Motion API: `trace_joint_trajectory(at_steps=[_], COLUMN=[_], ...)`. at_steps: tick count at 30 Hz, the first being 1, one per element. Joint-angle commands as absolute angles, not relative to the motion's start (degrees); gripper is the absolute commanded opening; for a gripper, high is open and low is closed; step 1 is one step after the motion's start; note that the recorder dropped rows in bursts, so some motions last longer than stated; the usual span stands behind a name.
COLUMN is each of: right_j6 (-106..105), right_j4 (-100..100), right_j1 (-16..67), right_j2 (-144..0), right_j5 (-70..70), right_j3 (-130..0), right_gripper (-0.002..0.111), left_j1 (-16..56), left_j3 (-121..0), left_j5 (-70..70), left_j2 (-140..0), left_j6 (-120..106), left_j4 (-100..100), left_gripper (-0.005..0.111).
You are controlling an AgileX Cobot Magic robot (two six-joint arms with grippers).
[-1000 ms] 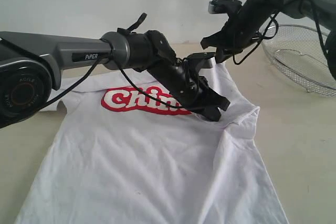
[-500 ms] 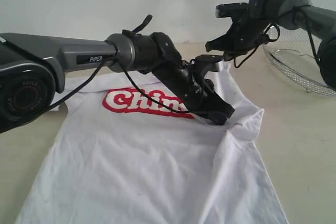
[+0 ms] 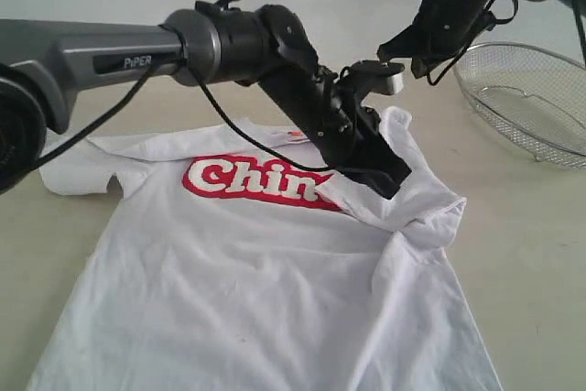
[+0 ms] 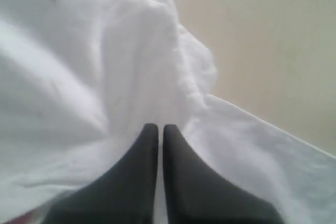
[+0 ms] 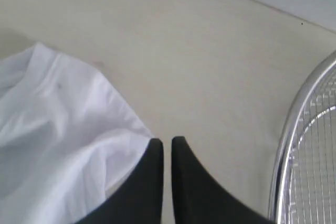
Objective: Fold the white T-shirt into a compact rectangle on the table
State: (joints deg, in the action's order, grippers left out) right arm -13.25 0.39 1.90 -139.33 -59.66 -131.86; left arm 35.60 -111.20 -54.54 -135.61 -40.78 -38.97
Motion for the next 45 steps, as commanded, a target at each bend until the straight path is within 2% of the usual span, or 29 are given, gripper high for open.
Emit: trace_joint_trajectory(at_steps=[1, 8, 20, 32, 45], right_j6=[-15.9, -18.7, -19.1, -19.9, -21.1], right_j4=[0.0, 6.5, 8.4, 8.3, 10.6], right_j1=[1.7, 1.7, 1.7, 1.7, 1.8], right_j2=[-138.5, -140.1, -144.5, -144.5, -144.7], right_j5=[-66.2, -68.4, -68.3, -68.3, -65.2], right_j3=[-132.0, -132.0, -132.0, -132.0, -132.0], right_gripper=[0.0, 0.0, 0.0, 0.0, 0.0], left_j1=[38.2, 43.9, 45.4, 47.1, 51.9], left_j3=[-111.0, -104.5, -97.2, -97.2, -97.2], left_j5=[-63.1, -60.1, -51.2, -62.1, -65.3], left_j2=[-133.0, -133.1, -133.4, -137.9, -138.3], left_j6=[-40.4, -41.6, -40.5, -39.4, -38.6], left_j4=[-38.7, -38.5, -38.2, -38.2, -38.2], left_gripper=[0.005, 0.005, 0.005, 0.005, 0.005])
